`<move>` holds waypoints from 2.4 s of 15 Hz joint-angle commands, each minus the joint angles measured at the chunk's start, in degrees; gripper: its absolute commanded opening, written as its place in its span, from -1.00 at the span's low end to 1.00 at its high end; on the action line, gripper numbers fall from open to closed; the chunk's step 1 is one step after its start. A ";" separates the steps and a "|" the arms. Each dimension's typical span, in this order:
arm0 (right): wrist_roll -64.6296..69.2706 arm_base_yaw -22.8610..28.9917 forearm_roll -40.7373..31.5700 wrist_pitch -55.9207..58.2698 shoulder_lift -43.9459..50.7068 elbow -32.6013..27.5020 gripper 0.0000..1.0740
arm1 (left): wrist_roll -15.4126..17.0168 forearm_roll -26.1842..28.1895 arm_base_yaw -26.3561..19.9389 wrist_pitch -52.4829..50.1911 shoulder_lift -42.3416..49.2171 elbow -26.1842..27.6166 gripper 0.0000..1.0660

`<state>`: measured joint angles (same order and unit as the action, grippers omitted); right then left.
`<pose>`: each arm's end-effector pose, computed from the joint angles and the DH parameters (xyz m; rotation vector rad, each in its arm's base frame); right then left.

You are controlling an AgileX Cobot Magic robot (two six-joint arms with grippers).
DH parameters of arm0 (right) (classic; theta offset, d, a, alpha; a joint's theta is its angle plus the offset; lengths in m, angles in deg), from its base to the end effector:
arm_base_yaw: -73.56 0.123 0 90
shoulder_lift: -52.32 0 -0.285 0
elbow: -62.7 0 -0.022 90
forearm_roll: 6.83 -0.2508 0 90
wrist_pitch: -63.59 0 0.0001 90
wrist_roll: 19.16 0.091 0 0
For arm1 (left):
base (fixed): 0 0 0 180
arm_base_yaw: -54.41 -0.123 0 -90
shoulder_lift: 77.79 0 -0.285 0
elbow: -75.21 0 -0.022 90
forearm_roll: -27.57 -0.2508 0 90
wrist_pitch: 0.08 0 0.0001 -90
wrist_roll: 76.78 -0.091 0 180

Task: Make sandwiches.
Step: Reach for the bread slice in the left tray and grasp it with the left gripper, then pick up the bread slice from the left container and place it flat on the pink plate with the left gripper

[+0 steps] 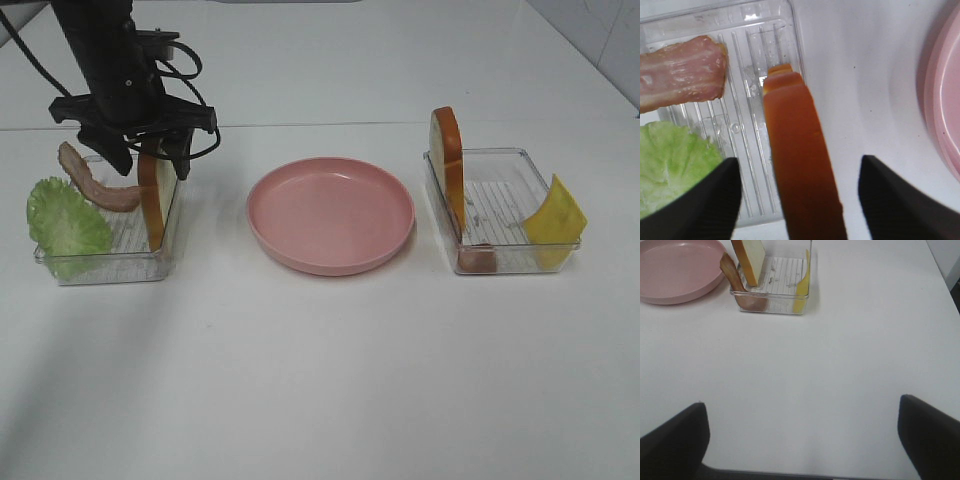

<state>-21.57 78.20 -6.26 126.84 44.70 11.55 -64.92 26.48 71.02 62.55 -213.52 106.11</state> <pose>-0.0023 -0.0010 0.2613 -0.1305 2.1256 0.0109 0.4526 -0.1334 0.1902 0.1313 2.9217 -0.0537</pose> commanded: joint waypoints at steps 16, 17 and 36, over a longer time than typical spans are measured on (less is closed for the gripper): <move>-0.40 -0.34 0.00 -0.29 1.83 -0.11 0.84 | 0.34 11.29 0.17 11.80 4.07 24.58 -1.00; -0.40 -0.34 0.00 -0.29 1.83 -0.11 0.84 | 0.23 13.12 0.17 11.34 4.07 24.58 -1.00; -0.40 -0.34 -0.06 -0.29 1.83 -0.11 0.84 | -4.53 34.95 9.11 -1.95 -15.64 24.58 -1.00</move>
<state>-21.57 78.20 -6.32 126.84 44.70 11.55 -70.07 60.46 79.90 61.17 -229.05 130.52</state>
